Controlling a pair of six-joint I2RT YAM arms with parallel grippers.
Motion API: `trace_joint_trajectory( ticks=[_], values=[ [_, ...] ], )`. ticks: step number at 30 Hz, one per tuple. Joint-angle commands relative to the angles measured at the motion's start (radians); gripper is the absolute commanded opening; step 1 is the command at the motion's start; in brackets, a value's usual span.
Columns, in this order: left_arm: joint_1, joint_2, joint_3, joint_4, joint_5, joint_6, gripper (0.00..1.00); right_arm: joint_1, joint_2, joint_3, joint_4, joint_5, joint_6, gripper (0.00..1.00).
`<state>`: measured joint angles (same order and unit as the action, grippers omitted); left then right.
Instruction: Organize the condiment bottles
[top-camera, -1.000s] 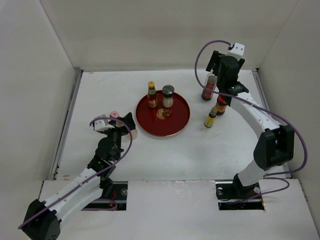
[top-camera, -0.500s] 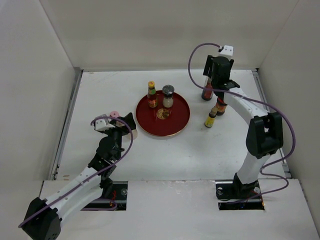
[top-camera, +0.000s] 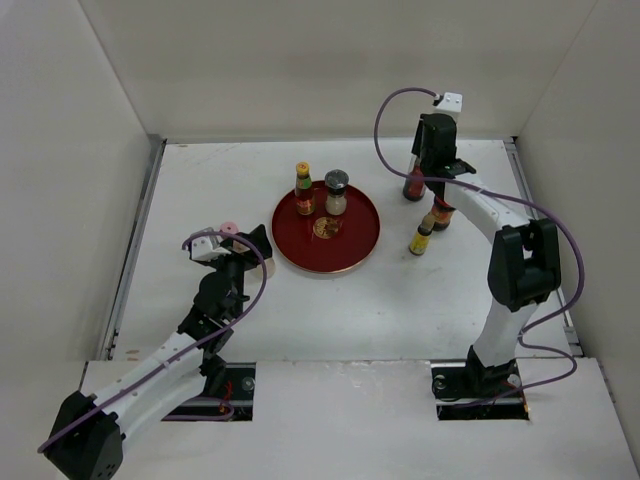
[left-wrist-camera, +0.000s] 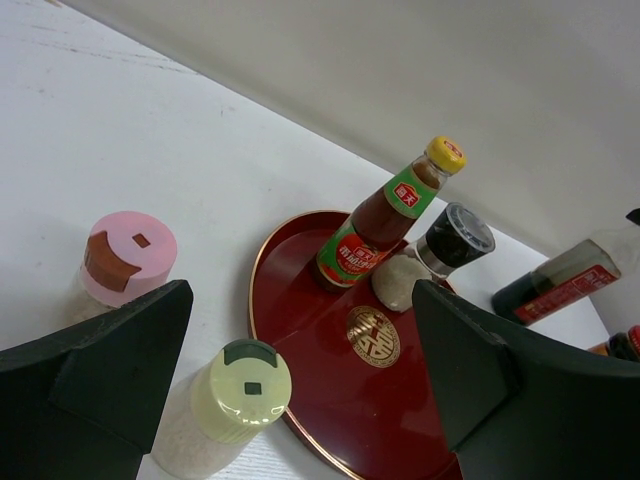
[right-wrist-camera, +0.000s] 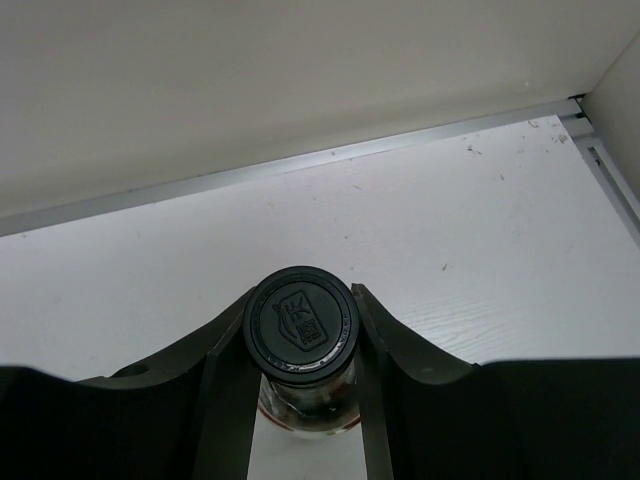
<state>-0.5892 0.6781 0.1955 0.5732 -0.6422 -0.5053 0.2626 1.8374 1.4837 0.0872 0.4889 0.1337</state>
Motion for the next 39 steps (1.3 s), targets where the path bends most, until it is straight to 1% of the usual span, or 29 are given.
trace_joint_trajectory(
  ticks=[1,4,9,17,19,27,33,39],
  values=[
    [0.009,0.001,-0.007,0.056,0.015,-0.010,0.94,0.000,-0.088,0.027,0.140,0.004,-0.011,0.29],
    [0.009,-0.008,-0.002,0.048,0.019,-0.010,0.94,0.005,-0.136,0.024,0.164,0.004,-0.011,0.27],
    [0.010,-0.003,-0.001,0.048,0.022,-0.012,0.94,0.056,-0.219,-0.010,0.167,0.001,-0.014,0.27],
    [0.009,-0.008,0.001,0.045,0.035,-0.015,0.94,0.203,-0.290,-0.098,0.212,0.010,-0.014,0.27],
    [0.009,-0.021,-0.002,0.042,0.033,-0.015,0.94,0.240,-0.291,-0.129,0.243,0.022,-0.011,0.28],
    [0.010,-0.012,0.001,0.036,0.027,-0.015,0.94,0.342,-0.253,-0.143,0.250,0.027,-0.006,0.28],
    [0.010,-0.018,0.007,0.016,0.027,-0.015,0.94,0.375,-0.218,-0.186,0.270,0.027,0.007,0.28],
    [0.007,-0.020,0.013,0.008,0.026,-0.013,0.93,0.379,-0.188,-0.215,0.318,0.033,0.000,0.29]
  ],
)
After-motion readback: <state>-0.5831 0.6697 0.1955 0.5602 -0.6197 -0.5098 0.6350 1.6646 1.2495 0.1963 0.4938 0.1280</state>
